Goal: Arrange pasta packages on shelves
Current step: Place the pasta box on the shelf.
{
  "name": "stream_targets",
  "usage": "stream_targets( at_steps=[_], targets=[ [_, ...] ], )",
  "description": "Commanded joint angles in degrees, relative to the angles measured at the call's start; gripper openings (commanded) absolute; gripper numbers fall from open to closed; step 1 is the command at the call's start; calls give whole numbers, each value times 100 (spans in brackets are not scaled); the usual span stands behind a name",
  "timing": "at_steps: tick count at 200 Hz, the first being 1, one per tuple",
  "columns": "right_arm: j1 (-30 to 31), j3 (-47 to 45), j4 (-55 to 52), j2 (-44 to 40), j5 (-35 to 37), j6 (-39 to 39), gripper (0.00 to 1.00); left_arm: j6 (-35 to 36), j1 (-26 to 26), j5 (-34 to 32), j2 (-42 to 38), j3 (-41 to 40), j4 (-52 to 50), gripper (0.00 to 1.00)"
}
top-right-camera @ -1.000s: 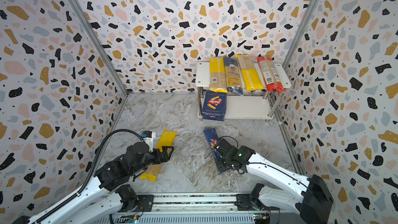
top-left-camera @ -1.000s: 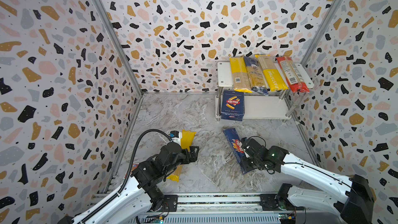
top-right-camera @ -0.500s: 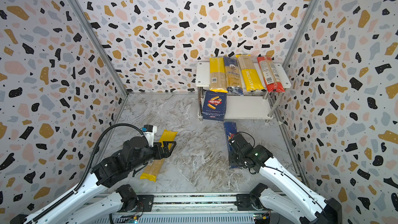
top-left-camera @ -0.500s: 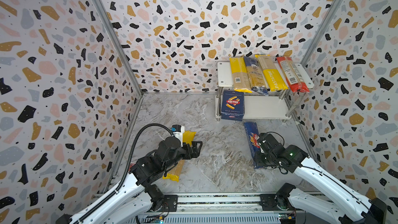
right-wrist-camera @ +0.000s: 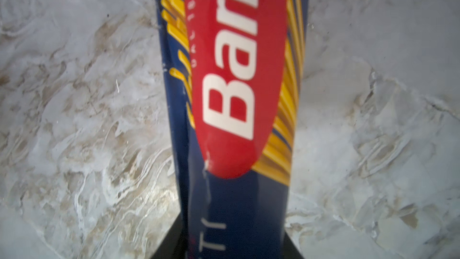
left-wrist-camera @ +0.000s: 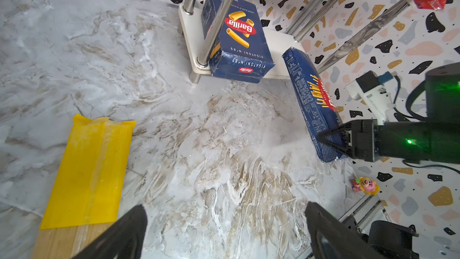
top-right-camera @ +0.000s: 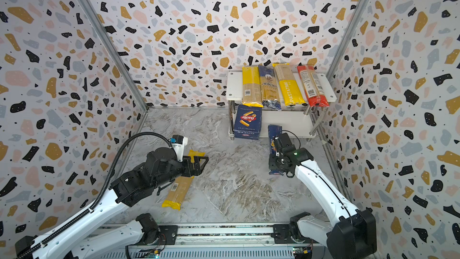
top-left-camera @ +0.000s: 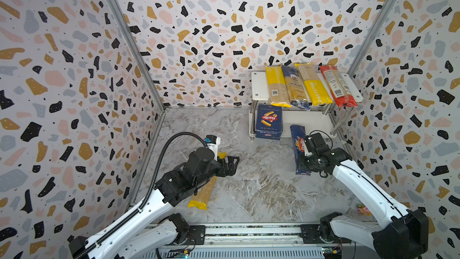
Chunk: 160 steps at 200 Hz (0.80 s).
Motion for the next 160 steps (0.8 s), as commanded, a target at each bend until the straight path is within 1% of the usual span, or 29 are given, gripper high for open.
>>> stream_targets(
  at_steps=[1,46,75,160],
  targets=[
    [-287,535,1205,198,-55,-462,36,234,29,38,166,229,69,99],
    [-529,749,2279,1088,-124,-675,36,345,69,42,447,294,235,100],
    [-601,848,2863,1558,-207,-623,36,440,177,121,606,363,269,99],
    [-880,1764,3203,2577,-512,-757,37,599,603,306,708,239,278,100]
  ],
)
